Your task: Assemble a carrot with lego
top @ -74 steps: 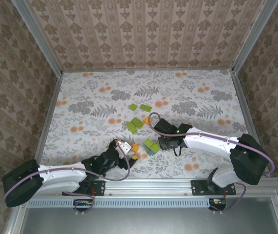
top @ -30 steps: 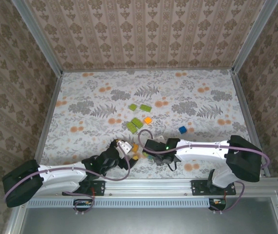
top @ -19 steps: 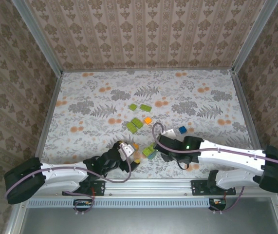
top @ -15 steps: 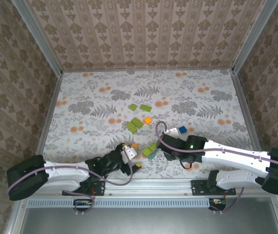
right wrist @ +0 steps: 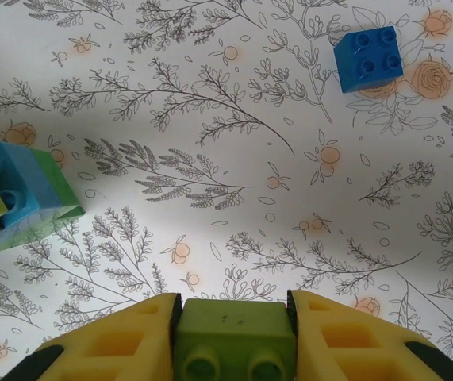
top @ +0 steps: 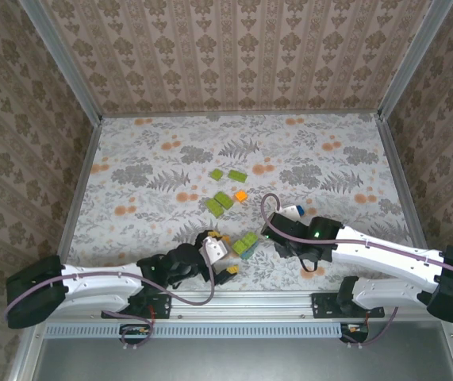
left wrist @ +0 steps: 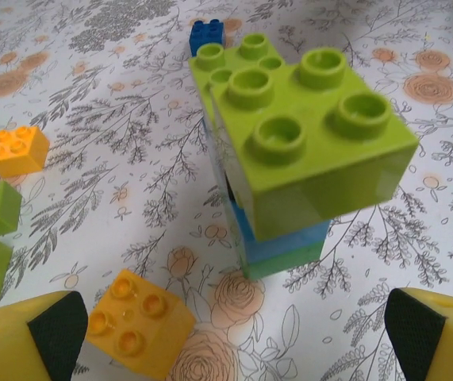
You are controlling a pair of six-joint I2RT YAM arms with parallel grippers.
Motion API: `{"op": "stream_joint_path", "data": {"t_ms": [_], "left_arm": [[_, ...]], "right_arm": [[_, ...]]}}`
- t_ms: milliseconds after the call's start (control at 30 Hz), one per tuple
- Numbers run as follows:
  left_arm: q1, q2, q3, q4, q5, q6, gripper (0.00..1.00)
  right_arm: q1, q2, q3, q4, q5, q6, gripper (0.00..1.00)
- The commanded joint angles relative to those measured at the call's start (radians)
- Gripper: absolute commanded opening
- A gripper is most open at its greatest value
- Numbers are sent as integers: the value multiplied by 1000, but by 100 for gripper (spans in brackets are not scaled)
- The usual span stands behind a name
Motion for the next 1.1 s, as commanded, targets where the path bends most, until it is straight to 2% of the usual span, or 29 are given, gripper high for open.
{"op": "stream_joint_path", "data": {"t_ms": [0, 300, 833, 1067], "left_arm": [[-12, 41, 44, -5, 38, 14, 100], [-41, 205, 117, 66, 46, 12, 100], [-32, 220, 183, 54, -24, 52, 100], [-13, 219, 169, 93, 9, 48, 87]], "right_arm": [[-12, 4, -13, 19, 3, -28, 34], [-40, -15, -44, 35, -16, -45, 34], [-61, -13, -52, 63, -38, -69, 34], [-67, -13, -49, 65, -40, -75, 34]]}}
